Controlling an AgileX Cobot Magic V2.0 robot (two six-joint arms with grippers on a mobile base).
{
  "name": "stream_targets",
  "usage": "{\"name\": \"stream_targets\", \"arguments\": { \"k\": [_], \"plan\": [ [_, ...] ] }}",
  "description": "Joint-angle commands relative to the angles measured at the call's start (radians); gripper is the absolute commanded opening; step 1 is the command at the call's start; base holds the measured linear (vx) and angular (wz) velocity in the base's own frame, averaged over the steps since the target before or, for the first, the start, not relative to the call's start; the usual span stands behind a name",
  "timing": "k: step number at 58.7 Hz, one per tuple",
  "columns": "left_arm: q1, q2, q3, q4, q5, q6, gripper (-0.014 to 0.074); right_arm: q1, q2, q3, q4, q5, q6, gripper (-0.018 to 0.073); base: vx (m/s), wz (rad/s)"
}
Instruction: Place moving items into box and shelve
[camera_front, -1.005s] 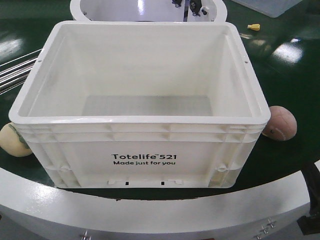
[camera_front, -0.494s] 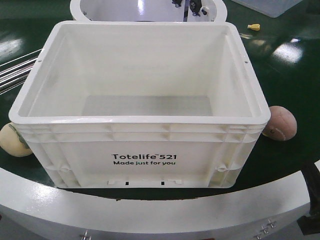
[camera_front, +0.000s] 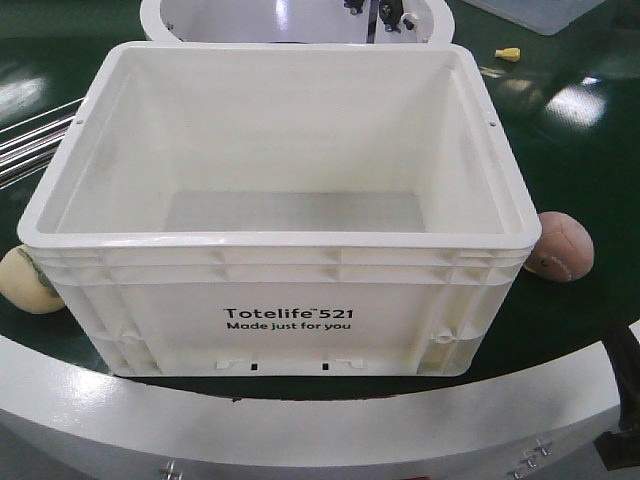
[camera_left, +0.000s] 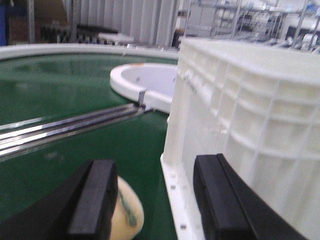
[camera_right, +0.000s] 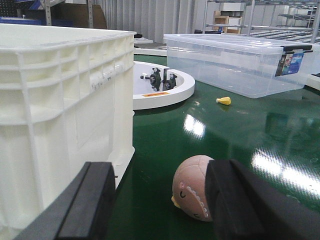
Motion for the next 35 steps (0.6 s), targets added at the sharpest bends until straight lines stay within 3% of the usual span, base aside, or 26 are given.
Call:
{"name": "stream_targets", "arguments": {
  "k": [1, 12, 20, 26, 35],
  "plan": [
    [-0.006, 0.014, -0.019, -0.006, -0.144, -0.010, 0.0461, -0.005, -0.007, 0.003, -0.006, -0.086, 0.000, 0.0456, 0.00, 0.00],
    [-0.006, 0.014, -0.019, -0.007, -0.290, -0.103, 0.0461, -0.005, -0.007, 0.003, -0.006, -0.149, 0.000, 0.0456, 0.00, 0.00],
    [-0.006, 0.014, -0.026, -0.006, -0.371, -0.196, 0.0461, -0.005, -0.007, 0.003, 0.030, -0.441, 0.021, 0.0456, 0.00, 0.00],
    [-0.006, 0.014, -0.100, 0.012, -0.278, -0.195, 0.0461, -0.005, -0.007, -0.009, 0.107, -0.570, 0.047, 0.0456, 0.00, 0.00],
    [-0.006, 0.049, -0.332, 0.066, 0.042, -0.189, 0.0461, -0.005, 0.033, -0.133, 0.134, -0.402, 0.035, 0.0456, 0.00, 0.00]
  ]
}}
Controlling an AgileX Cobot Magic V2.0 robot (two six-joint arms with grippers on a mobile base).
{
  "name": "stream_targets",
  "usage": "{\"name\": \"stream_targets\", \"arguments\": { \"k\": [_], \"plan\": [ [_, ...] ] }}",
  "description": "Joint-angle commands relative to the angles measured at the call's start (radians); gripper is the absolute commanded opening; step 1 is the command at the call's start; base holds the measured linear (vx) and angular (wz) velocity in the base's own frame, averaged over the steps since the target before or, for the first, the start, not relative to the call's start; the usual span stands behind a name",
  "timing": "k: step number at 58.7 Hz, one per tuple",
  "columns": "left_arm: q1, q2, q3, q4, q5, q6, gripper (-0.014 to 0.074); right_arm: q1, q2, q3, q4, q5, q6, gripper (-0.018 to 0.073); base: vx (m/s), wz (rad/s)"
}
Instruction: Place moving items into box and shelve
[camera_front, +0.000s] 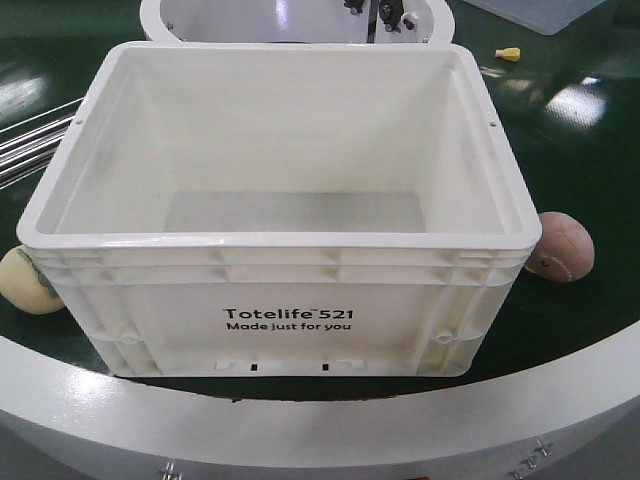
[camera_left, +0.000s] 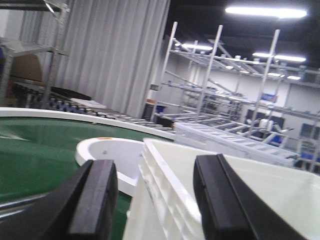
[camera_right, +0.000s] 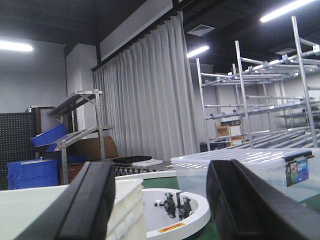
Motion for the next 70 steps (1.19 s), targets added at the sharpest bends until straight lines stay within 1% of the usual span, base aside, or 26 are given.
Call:
{"name": "stream_targets", "arguments": {
  "k": [1, 5, 7, 10, 16, 21, 25, 29, 33, 36, 42, 45, 49, 53, 58, 62, 64, 70],
  "plan": [
    [-0.006, 0.055, -0.152, 0.017, 0.113, -0.006, 0.0461, -0.005, 0.045, -0.110, -0.012, 0.028, -0.008, 0.0456, 0.00, 0.00],
    [-0.006, 0.114, -0.233, 0.017, 0.186, -0.006, 0.0461, -0.005, 0.100, -0.180, -0.047, 0.088, -0.012, 0.0456, 0.00, 0.00],
    [-0.006, 0.145, -0.268, 0.017, 0.195, -0.006, 0.0461, -0.005, 0.133, -0.216, -0.067, 0.104, -0.012, 0.0456, 0.00, 0.00],
    [-0.006, 0.186, -0.315, 0.017, 0.191, -0.006, 0.0461, -0.005, 0.188, -0.274, -0.098, 0.121, -0.012, 0.0456, 0.00, 0.00],
    [-0.006, 0.277, -0.388, 0.016, 0.173, -0.006, 0.0461, -0.005, 0.308, -0.377, -0.098, 0.152, -0.011, 0.0456, 0.00, 0.00],
    [-0.006, 0.356, -0.428, 0.020, 0.172, -0.006, 0.0461, -0.005, 0.435, -0.461, -0.098, 0.214, -0.011, 0.0456, 0.00, 0.00],
    [-0.006, 0.408, -0.437, 0.050, 0.161, -0.006, 0.0461, -0.005, 0.524, -0.524, -0.098, 0.273, -0.012, 0.0456, 0.00, 0.00],
    [-0.006, 0.452, -0.437, 0.092, 0.136, -0.006, 0.0461, -0.005, 0.613, -0.574, -0.098, 0.290, -0.012, 0.0456, 0.00, 0.00],
    [-0.006, 0.494, -0.437, 0.146, 0.089, -0.006, 0.0461, -0.005, 0.680, -0.612, -0.098, 0.250, -0.013, 0.0456, 0.00, 0.00],
    [-0.006, 0.515, -0.437, 0.166, 0.045, -0.006, 0.0461, -0.005, 0.722, -0.635, -0.098, 0.177, -0.013, 0.0456, 0.00, 0.00],
    [-0.006, 0.543, -0.437, 0.166, -0.065, -0.006, 0.0461, -0.005, 0.772, -0.652, -0.089, -0.022, -0.012, 0.0456, 0.00, 0.00],
    [-0.006, 0.555, -0.437, 0.166, -0.116, -0.006, 0.0459, -0.005, 0.781, -0.652, -0.089, -0.093, -0.012, 0.0456, 0.00, 0.00],
    [-0.006, 0.580, -0.437, 0.164, -0.156, -0.006, 0.0459, -0.005, 0.788, -0.656, -0.089, -0.112, -0.013, 0.0456, 0.00, 0.00],
    [-0.006, 0.605, -0.437, 0.163, -0.157, -0.011, 0.0454, -0.005, 0.797, -0.671, -0.089, -0.060, -0.013, 0.0456, 0.00, 0.00],
    [-0.006, 0.630, -0.437, 0.163, -0.133, -0.012, 0.0432, -0.005, 0.811, -0.704, -0.090, 0.089, -0.013, 0.0456, 0.00, 0.00],
    [-0.006, 0.634, -0.437, 0.163, -0.119, -0.012, 0.0400, -0.005, 0.833, -0.744, -0.092, 0.246, -0.013, 0.0456, 0.00, 0.00],
    [-0.006, 0.634, -0.437, 0.163, -0.119, -0.012, 0.0386, -0.005, 0.843, -0.760, -0.092, 0.294, -0.013, 0.0456, 0.00, 0.00],
    [-0.006, 0.634, -0.437, 0.163, -0.121, -0.012, 0.0363, -0.005, 0.879, -0.805, -0.092, 0.388, -0.013, 0.0456, 0.00, 0.00]
  ]
}}
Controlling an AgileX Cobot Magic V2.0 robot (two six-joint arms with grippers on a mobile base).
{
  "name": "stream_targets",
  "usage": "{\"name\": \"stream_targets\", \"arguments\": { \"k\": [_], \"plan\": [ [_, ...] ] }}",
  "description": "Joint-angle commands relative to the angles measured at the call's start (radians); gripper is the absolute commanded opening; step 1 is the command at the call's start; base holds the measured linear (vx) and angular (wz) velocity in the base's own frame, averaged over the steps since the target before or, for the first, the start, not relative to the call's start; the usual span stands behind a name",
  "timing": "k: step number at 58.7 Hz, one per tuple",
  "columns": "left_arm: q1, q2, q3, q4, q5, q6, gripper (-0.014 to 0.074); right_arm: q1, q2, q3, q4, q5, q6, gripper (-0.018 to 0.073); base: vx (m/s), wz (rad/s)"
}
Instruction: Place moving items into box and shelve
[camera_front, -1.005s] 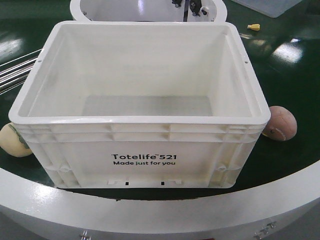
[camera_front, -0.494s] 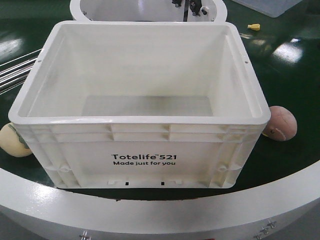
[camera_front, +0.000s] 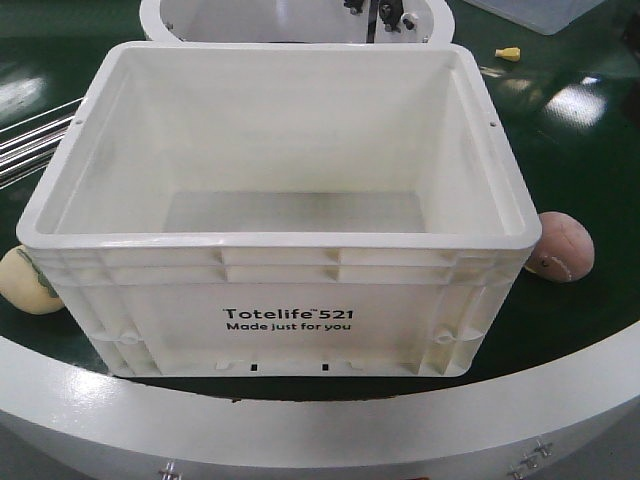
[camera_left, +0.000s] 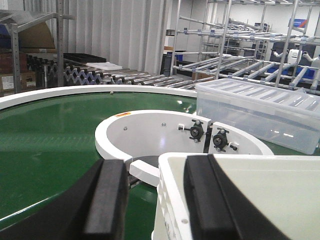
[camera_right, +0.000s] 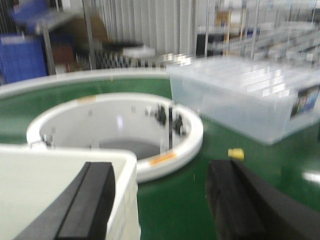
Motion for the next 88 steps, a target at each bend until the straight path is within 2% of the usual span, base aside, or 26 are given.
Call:
{"name": "stream_targets", "arguments": {
  "k": [1, 17, 29, 35, 40, 45, 55, 58, 61, 67, 74, 79, 88],
  "plan": [
    [-0.006, -0.001, -0.035, -0.004, -0.078, -0.010, 0.0362, -0.005, 0.021, -0.071, -0.005, 0.011, -0.005, 0.0456, 0.00, 0.00],
    [-0.006, -0.001, -0.035, -0.004, -0.083, -0.010, 0.0362, -0.005, 0.034, -0.079, -0.005, 0.014, -0.004, 0.0456, 0.00, 0.00],
    [-0.006, -0.001, -0.035, -0.004, -0.082, -0.010, 0.0349, -0.005, 0.035, -0.079, -0.005, -0.051, -0.004, 0.0456, 0.00, 0.00],
    [-0.006, -0.001, -0.035, -0.004, -0.086, -0.010, 0.0318, -0.005, 0.035, -0.079, -0.011, -0.045, -0.013, 0.0456, 0.00, 0.00],
    [-0.006, -0.001, -0.035, -0.004, -0.086, -0.009, 0.0253, -0.005, 0.042, -0.077, -0.011, -0.053, -0.026, 0.0442, 0.00, 0.00],
    [-0.006, 0.006, -0.035, -0.004, -0.086, -0.008, 0.0178, -0.005, 0.058, -0.074, -0.011, -0.068, -0.026, 0.0373, 0.00, 0.00],
    [-0.006, 0.063, -0.035, -0.003, -0.083, -0.005, -0.0006, -0.005, 0.121, -0.074, -0.011, -0.068, -0.042, 0.0091, 0.00, 0.00],
    [-0.006, 0.085, -0.035, -0.003, -0.083, -0.005, -0.0009, -0.005, 0.139, -0.074, -0.011, -0.068, -0.043, -0.0001, 0.00, 0.00],
    [-0.006, 0.097, -0.035, -0.003, -0.083, -0.005, -0.0006, -0.009, 0.154, -0.076, -0.011, -0.068, -0.043, -0.0014, 0.00, 0.00],
    [0.008, 0.115, -0.035, -0.003, -0.075, -0.005, -0.0001, -0.069, 0.180, -0.076, 0.002, -0.068, -0.033, -0.0007, 0.00, 0.00],
    [0.040, 0.126, -0.035, -0.004, -0.045, -0.006, -0.0001, -0.255, 0.219, -0.077, 0.044, -0.060, -0.013, -0.0006, 0.00, 0.00],
    [0.052, 0.134, -0.035, -0.004, -0.026, -0.006, -0.0001, -0.341, 0.258, -0.077, 0.047, -0.048, -0.016, -0.0004, 0.00, 0.00],
    [0.052, 0.158, -0.035, -0.004, -0.023, -0.006, -0.0001, -0.349, 0.358, -0.078, 0.045, -0.004, -0.027, 0.0005, 0.00, 0.00]
  ]
}}
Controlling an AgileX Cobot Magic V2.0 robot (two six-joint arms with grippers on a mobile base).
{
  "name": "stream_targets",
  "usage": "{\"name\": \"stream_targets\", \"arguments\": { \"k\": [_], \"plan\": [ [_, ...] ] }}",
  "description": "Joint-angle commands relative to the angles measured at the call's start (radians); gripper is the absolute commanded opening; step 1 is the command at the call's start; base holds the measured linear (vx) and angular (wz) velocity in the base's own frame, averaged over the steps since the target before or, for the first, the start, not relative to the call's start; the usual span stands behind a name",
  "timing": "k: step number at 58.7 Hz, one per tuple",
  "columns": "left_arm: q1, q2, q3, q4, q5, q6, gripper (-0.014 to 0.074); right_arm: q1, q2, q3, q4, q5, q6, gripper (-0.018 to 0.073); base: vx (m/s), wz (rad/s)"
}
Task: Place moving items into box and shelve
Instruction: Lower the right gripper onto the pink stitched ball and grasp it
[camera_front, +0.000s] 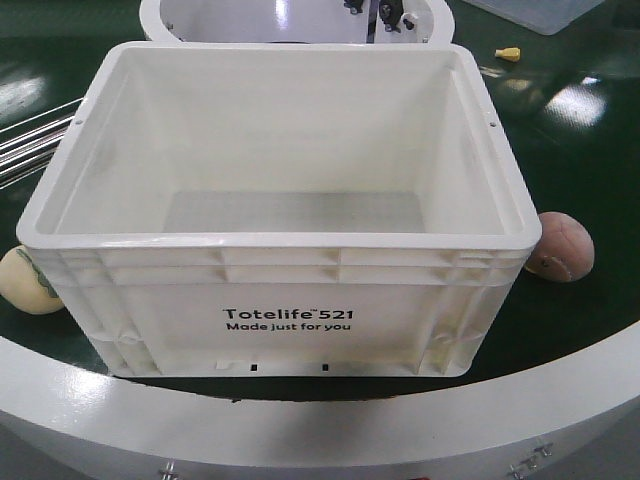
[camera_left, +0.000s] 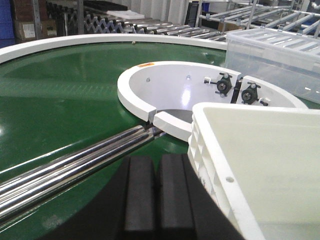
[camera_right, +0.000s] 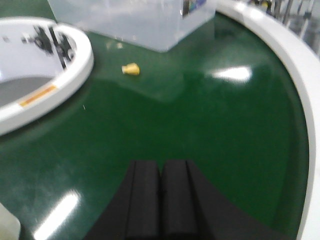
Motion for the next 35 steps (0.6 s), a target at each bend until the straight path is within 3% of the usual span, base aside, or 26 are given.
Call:
{"name": "stream_targets", "arguments": {
  "k": [1, 11, 20, 30, 35],
  "plan": [
    [0.001, 0.009, -0.035, -0.006, -0.069, -0.006, -0.0001, -0.001, 0.034, -0.039, 0.000, -0.039, -0.012, 0.0008, 0.00, 0.00],
    [0.001, 0.034, -0.035, -0.005, -0.067, -0.006, 0.0002, 0.050, 0.130, -0.112, -0.001, 0.076, -0.048, 0.0095, 0.00, 0.00],
    [0.001, 0.035, -0.035, -0.005, -0.060, -0.005, 0.0009, 0.112, 0.207, -0.241, 0.003, 0.220, -0.164, 0.0263, 0.00, 0.00],
    [0.001, 0.035, -0.035, -0.005, -0.060, -0.005, 0.0043, 0.121, 0.305, -0.356, 0.008, 0.412, -0.226, 0.0444, 0.00, 0.00],
    [0.001, 0.035, -0.035, -0.005, -0.060, -0.005, 0.0072, 0.121, 0.347, -0.384, 0.025, 0.489, -0.226, 0.0475, 0.00, 0.00]
  ]
}}
